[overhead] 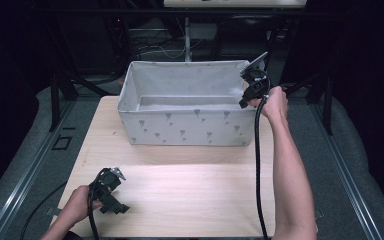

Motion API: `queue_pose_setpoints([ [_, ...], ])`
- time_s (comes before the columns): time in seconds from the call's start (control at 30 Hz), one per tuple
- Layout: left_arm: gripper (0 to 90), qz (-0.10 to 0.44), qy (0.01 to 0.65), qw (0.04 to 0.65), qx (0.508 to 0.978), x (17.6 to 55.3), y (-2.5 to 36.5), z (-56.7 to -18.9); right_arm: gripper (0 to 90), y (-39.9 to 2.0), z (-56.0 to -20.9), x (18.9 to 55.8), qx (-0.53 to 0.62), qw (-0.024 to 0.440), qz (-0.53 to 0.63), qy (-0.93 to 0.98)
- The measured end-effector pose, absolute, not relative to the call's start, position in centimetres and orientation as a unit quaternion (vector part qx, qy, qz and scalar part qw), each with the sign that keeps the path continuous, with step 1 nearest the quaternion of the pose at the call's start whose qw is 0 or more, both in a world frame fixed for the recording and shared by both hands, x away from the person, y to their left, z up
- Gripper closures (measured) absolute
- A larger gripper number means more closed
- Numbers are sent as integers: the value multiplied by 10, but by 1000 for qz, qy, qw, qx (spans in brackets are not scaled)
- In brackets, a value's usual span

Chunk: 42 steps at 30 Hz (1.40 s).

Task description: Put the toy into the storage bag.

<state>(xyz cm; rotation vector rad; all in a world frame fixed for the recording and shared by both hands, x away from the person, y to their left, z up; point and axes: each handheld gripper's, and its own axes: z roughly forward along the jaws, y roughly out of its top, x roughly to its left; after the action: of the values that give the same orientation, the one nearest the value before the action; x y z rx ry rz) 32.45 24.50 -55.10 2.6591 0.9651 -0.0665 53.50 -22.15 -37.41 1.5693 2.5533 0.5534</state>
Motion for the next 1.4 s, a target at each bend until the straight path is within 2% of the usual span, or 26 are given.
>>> queue_pose_setpoints([
  [0.47,1,-24,336,154,929,324,245,-551,870,-220,-379,537,519,42,175,836],
  [0.53,1,-23,337,154,929,325,246,-551,825,-220,-376,535,518,42,185,834],
  [0.73,2,-22,335,153,929,324,245,-551,768,-222,-364,530,516,49,196,832],
  [0.8,1,-22,336,154,929,324,245,-551,693,-223,-354,524,514,60,211,829],
  [0.83,1,-22,336,154,929,324,245,-551,693,-223,-354,524,514,60,211,829],
  [0.87,1,-22,336,153,929,324,245,-551,644,-222,-346,520,510,68,220,829],
  [0.97,1,-22,335,153,929,324,245,-551,598,-223,-337,515,507,75,228,828],
  [1.0,1,-21,335,154,929,324,245,-551,521,-224,-330,511,509,79,230,826],
  [1.13,1,-21,335,152,930,324,245,-551,415,-222,-316,501,503,87,236,827],
  [1.4,1,-21,336,153,929,324,245,-551,268,-215,-298,478,483,98,239,837],
])
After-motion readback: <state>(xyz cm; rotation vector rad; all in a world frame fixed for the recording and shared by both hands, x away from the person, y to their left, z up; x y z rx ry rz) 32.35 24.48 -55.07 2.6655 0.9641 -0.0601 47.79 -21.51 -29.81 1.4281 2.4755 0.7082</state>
